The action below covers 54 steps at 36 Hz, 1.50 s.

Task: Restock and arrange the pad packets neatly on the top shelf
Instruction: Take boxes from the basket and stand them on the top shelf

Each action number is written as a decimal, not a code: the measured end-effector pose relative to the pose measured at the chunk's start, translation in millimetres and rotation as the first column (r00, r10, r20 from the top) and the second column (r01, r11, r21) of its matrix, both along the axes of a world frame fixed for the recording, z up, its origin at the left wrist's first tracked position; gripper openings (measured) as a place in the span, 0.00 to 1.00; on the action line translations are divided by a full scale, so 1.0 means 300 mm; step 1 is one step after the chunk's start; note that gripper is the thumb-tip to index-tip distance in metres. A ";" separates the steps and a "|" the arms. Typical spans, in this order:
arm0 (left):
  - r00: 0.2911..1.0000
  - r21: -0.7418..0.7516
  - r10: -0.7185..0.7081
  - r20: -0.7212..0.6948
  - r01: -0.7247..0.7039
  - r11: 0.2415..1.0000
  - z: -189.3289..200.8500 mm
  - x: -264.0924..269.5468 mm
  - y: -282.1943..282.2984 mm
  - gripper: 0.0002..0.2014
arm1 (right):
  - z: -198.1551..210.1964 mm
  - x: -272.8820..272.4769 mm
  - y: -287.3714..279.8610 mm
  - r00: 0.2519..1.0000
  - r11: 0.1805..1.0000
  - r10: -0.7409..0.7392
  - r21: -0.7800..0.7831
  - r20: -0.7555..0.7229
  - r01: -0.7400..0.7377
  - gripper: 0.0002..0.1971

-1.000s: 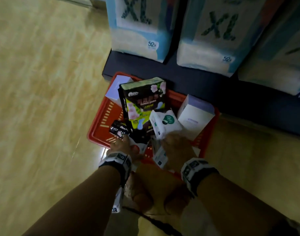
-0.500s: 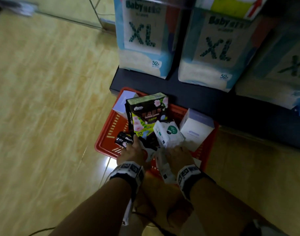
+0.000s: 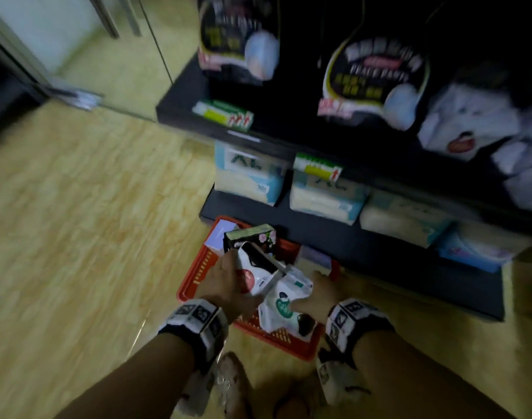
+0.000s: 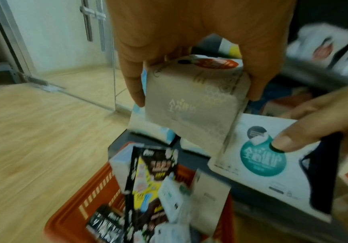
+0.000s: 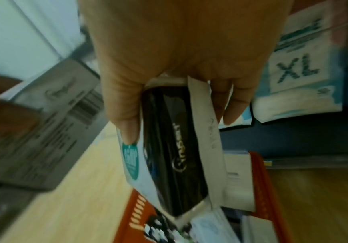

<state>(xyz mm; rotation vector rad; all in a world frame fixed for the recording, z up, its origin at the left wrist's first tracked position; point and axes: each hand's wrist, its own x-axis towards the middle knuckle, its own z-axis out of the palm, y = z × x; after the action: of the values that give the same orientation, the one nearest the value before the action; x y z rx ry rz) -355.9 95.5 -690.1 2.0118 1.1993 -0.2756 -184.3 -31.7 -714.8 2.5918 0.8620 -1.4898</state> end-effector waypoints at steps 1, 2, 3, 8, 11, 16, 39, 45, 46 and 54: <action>0.994 0.009 0.039 0.097 -0.041 0.999 0.169 -0.003 0.028 0.40 | 0.185 0.028 0.021 0.999 0.999 -0.039 0.033 -0.006 0.039 0.47; 0.988 -0.038 0.060 0.143 -0.055 0.998 0.186 -0.012 0.025 0.40 | 0.202 0.026 0.013 0.993 0.995 -0.088 0.046 -0.073 0.091 0.48; 0.983 -0.066 0.079 0.164 -0.069 0.995 0.231 -0.015 0.034 0.42 | 0.256 0.035 0.015 0.989 0.993 -0.100 0.056 -0.112 0.107 0.47; 0.933 -0.001 -0.023 0.360 0.025 1.000 0.672 0.002 0.132 0.47 | 0.733 0.073 0.052 0.973 0.936 -0.153 0.290 -0.175 0.199 0.30; 0.866 0.036 -0.088 0.492 0.081 0.996 0.912 0.037 0.162 0.44 | 1.000 0.072 0.044 0.959 0.876 -0.206 0.399 -0.196 0.270 0.30; 0.716 0.219 -0.273 0.642 0.170 0.961 1.290 0.109 0.139 0.50 | 1.338 0.086 0.033 0.940 0.711 -0.271 0.615 -0.206 0.340 0.20; 0.459 -0.051 -0.132 0.879 0.365 0.929 1.949 0.416 -0.104 0.33 | 1.915 0.314 -0.286 0.837 0.264 -0.486 0.871 -0.251 0.415 0.30; 0.499 -0.105 -0.115 0.859 0.391 0.914 2.007 0.607 -0.210 0.27 | 1.936 0.502 -0.398 0.821 0.218 -0.501 0.879 -0.273 0.425 0.37; 0.501 -0.105 -0.118 0.857 0.396 0.912 2.022 0.644 -0.231 0.26 | 1.949 0.537 -0.423 0.825 0.227 -0.501 0.880 -0.262 0.417 0.37; 0.470 -0.103 -0.138 0.872 0.451 0.887 2.143 0.978 -0.406 0.24 | 2.087 0.864 -0.674 0.837 0.274 -0.533 0.910 -0.125 0.311 0.34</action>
<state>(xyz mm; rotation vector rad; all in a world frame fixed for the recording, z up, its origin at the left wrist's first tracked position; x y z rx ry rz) -62.5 -26.3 -47.4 1.6690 0.1263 0.3354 74.8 -233.8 -88.8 4.0080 1.2890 -0.7475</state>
